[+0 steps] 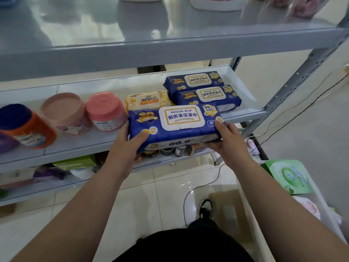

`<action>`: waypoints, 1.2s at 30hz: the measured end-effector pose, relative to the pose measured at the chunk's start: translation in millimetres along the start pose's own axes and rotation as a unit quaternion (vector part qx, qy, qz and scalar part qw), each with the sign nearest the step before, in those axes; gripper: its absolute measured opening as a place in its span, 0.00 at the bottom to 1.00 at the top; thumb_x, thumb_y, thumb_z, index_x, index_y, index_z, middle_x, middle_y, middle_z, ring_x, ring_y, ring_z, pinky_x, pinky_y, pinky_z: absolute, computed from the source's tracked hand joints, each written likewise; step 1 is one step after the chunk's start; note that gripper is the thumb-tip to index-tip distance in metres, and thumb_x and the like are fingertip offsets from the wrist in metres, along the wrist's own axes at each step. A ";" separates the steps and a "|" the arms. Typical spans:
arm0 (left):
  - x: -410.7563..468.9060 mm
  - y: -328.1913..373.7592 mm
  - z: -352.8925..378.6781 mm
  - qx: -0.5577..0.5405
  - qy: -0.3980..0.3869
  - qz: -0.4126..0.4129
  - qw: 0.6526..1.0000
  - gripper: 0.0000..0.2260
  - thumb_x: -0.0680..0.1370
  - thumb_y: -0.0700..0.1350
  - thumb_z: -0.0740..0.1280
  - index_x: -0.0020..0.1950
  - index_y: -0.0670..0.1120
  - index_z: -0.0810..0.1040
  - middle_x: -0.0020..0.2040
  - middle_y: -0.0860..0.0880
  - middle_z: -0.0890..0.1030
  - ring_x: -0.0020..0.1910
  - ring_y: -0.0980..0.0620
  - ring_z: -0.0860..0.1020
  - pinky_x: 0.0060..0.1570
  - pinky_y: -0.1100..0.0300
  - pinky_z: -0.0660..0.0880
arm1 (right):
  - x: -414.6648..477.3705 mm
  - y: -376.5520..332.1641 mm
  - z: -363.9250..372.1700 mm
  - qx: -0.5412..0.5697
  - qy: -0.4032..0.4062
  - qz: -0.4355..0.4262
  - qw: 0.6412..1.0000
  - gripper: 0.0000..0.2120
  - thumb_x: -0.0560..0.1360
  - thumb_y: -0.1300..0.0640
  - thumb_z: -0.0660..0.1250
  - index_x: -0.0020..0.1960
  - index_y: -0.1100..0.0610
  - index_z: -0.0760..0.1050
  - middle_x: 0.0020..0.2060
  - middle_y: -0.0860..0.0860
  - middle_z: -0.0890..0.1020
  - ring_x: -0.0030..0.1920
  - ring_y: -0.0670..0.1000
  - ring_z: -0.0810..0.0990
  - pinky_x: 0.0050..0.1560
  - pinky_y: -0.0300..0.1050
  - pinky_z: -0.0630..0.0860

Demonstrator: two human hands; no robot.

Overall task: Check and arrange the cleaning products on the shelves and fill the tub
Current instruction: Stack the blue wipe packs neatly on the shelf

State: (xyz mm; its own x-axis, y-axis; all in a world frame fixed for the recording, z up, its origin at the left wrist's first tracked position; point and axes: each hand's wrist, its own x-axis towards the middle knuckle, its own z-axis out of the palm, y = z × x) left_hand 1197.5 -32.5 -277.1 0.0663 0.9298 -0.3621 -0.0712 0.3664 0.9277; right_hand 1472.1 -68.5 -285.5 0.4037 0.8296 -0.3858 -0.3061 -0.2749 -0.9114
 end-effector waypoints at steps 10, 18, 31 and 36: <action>93.2 16.6 126.8 -0.002 0.023 0.052 0.998 0.18 0.76 0.47 0.73 0.65 0.55 0.76 0.58 0.51 0.85 0.54 0.49 0.85 0.57 0.47 0.81 | 142.6 -69.8 -60.4 -0.089 -0.017 -0.046 0.995 0.16 0.76 0.44 0.74 0.57 0.50 0.75 0.58 0.51 0.83 0.58 0.52 0.83 0.60 0.55 0.82; 170.1 12.4 184.7 0.027 0.085 0.088 0.992 0.10 0.81 0.50 0.69 0.62 0.58 0.76 0.57 0.56 0.84 0.52 0.57 0.85 0.50 0.54 0.83 | 242.6 -99.5 -76.7 -0.157 -0.055 -0.075 0.983 0.19 0.76 0.44 0.75 0.60 0.52 0.75 0.53 0.49 0.85 0.51 0.53 0.87 0.47 0.54 0.86; 272.8 31.4 177.6 0.116 0.081 0.201 0.969 0.12 0.80 0.52 0.67 0.62 0.52 0.79 0.56 0.49 0.85 0.53 0.48 0.85 0.55 0.42 0.82 | 328.4 -107.3 -25.6 -0.245 -0.023 -0.188 0.951 0.25 0.74 0.39 0.74 0.61 0.54 0.74 0.54 0.48 0.82 0.56 0.53 0.83 0.56 0.52 0.81; 309.7 46.9 180.7 0.190 0.124 0.237 0.945 0.21 0.78 0.57 0.64 0.68 0.51 0.78 0.59 0.50 0.83 0.56 0.48 0.82 0.56 0.46 0.81 | 359.1 -111.1 -7.3 -0.208 -0.020 -0.189 0.959 0.31 0.68 0.37 0.76 0.62 0.55 0.72 0.59 0.52 0.81 0.58 0.54 0.82 0.60 0.57 0.81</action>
State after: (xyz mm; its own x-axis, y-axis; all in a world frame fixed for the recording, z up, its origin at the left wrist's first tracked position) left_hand 1394.5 266.1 -329.3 -0.1228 0.9832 0.1353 0.3322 -0.0877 0.9391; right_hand 1657.4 256.5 -323.9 0.3816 0.9241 -0.0182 0.2299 -0.1140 -0.9665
